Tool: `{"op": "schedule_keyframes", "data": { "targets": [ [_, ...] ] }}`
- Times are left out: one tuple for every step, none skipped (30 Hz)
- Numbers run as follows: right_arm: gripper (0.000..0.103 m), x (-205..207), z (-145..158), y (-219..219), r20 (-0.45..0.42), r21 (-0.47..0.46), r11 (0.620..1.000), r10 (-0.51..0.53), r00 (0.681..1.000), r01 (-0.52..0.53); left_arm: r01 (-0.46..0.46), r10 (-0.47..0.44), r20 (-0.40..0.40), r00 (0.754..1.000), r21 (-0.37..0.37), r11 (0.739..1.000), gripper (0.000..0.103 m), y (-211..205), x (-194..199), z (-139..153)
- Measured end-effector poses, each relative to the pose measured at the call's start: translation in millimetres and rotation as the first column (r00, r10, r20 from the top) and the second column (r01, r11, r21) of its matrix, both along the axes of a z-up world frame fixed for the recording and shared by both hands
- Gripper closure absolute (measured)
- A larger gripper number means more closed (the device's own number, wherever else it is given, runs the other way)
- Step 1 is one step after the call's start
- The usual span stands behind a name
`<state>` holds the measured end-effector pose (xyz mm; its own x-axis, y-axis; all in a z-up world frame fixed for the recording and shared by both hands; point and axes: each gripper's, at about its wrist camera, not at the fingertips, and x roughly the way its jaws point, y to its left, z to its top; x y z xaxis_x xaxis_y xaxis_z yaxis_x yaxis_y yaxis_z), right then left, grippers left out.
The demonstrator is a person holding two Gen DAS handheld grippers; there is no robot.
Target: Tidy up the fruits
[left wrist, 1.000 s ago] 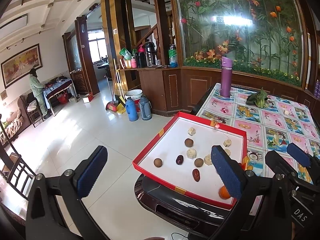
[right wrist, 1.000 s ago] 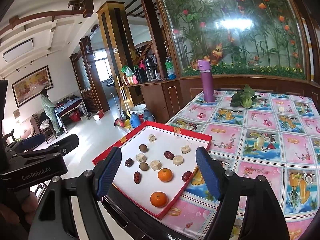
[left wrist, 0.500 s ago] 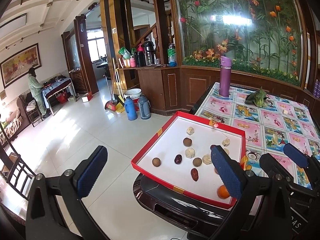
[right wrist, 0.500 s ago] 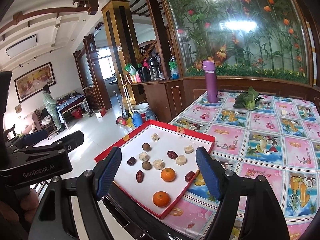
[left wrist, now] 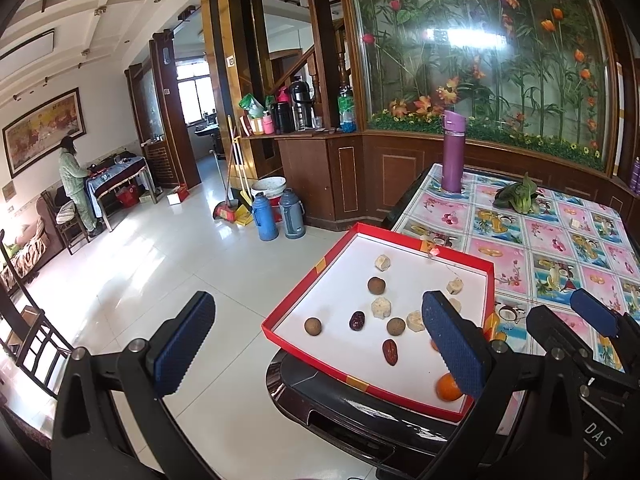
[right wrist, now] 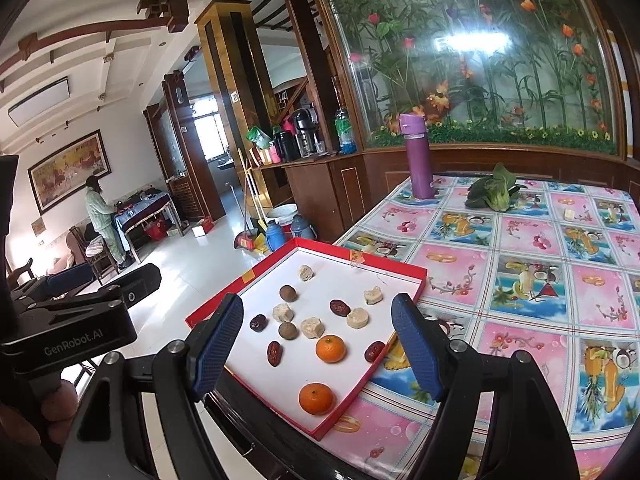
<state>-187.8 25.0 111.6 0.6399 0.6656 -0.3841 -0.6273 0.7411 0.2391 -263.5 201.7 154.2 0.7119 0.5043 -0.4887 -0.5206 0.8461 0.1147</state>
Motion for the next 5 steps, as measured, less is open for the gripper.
{"op": "schedule_keyframes", "data": {
  "targets": [
    [0.027, 0.6, -0.3, 1.1, -0.006, 0.005, 1.000, 0.005, 1.000, -0.005, 0.002, -0.002, 0.001, 1.000, 0.003, 1.000, 0.000, -0.1, 0.1, -0.3],
    [0.027, 1.3, -0.4, 3.1, -0.014, 0.011, 1.000, 0.011, 1.000, -0.011, 0.004, -0.004, 0.000, 1.000, 0.006, 1.000, 0.000, 0.0, 0.5, -0.4],
    [0.027, 3.1, -0.5, 4.2, -0.019, 0.015, 1.000, 0.016, 1.000, -0.016, 0.009, -0.009, -0.001, 1.000, 0.006, 1.000, 0.000, -0.2, 1.1, -1.0],
    [0.027, 4.2, -0.8, 5.2, -0.022, 0.016, 1.000, 0.019, 1.000, -0.019, 0.014, -0.014, -0.001, 1.000, 0.004, 1.000, 0.000, 0.0, 1.8, -1.6],
    [0.027, 5.0, -1.0, 6.2, -0.023, 0.015, 1.000, 0.019, 1.000, -0.019, 0.013, -0.013, -0.003, 1.000, 0.004, 1.000, 0.000, -0.1, 3.1, -2.0]
  ]
}}
